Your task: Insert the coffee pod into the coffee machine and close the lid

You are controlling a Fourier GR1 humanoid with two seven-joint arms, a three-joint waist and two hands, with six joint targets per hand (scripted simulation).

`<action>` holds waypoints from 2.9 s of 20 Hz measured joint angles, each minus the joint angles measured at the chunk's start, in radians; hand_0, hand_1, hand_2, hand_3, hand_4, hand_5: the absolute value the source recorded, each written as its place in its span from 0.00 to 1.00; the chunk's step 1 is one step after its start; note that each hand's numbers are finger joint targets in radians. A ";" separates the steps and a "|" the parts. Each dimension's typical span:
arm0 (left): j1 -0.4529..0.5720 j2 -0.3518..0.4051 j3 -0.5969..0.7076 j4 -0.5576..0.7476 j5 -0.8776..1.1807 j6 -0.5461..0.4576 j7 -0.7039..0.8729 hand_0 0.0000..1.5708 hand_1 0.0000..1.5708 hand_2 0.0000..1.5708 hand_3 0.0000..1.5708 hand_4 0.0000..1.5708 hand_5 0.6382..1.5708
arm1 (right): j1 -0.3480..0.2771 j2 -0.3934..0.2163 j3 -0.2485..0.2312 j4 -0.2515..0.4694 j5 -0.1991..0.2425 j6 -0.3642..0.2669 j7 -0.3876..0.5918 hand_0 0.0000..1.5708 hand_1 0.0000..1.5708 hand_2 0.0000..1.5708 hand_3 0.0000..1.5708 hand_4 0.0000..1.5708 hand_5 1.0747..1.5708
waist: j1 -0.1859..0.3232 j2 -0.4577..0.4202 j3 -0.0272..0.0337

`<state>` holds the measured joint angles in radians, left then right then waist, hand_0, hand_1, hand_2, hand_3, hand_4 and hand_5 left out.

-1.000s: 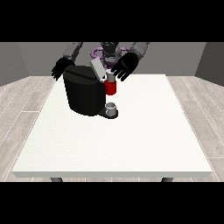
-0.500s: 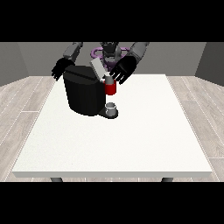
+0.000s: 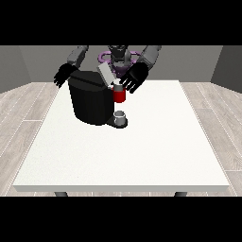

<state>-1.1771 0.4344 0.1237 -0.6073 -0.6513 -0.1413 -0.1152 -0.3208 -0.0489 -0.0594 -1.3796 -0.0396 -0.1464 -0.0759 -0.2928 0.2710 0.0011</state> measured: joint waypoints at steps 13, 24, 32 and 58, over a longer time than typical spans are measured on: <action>0.020 0.001 -0.015 -0.001 -0.028 -0.005 -0.026 0.67 0.67 0.71 0.61 0.23 1.00 | 0.023 0.007 0.002 0.004 0.005 -0.015 0.007 0.00 0.00 0.00 0.00 0.28 1.00 | 0.010 -0.016 -0.0002; 0.005 0.024 -0.038 -0.002 -0.061 -0.035 -0.060 0.00 0.00 0.00 0.00 0.00 1.00 | 0.003 0.003 -0.008 0.009 -0.001 -0.012 -0.013 0.00 0.00 0.00 0.00 0.28 1.00 | 0.015 0.001 0.0000; 0.010 0.035 -0.063 -0.008 -0.098 -0.064 -0.063 0.00 0.00 0.00 0.00 0.00 1.00 | 0.006 -0.004 -0.024 0.045 -0.007 -0.013 -0.022 0.00 0.00 0.00 0.00 0.22 1.00 | 0.031 -0.010 -0.0002; 0.351 -0.242 0.165 -0.064 0.220 -0.086 -0.117 0.00 0.00 0.00 0.00 0.00 1.00 | 0.221 -0.026 -0.087 0.091 -0.045 -0.011 -0.029 0.00 0.00 0.00 0.00 0.28 1.00 | 0.234 -0.379 -0.0019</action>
<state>-0.8263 0.1920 0.2884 -0.6715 -0.4317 -0.2277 -0.2319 -0.0995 -0.0747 -0.1461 -1.2891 -0.0850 -0.1571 -0.1051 -0.0583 -0.1083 -0.0007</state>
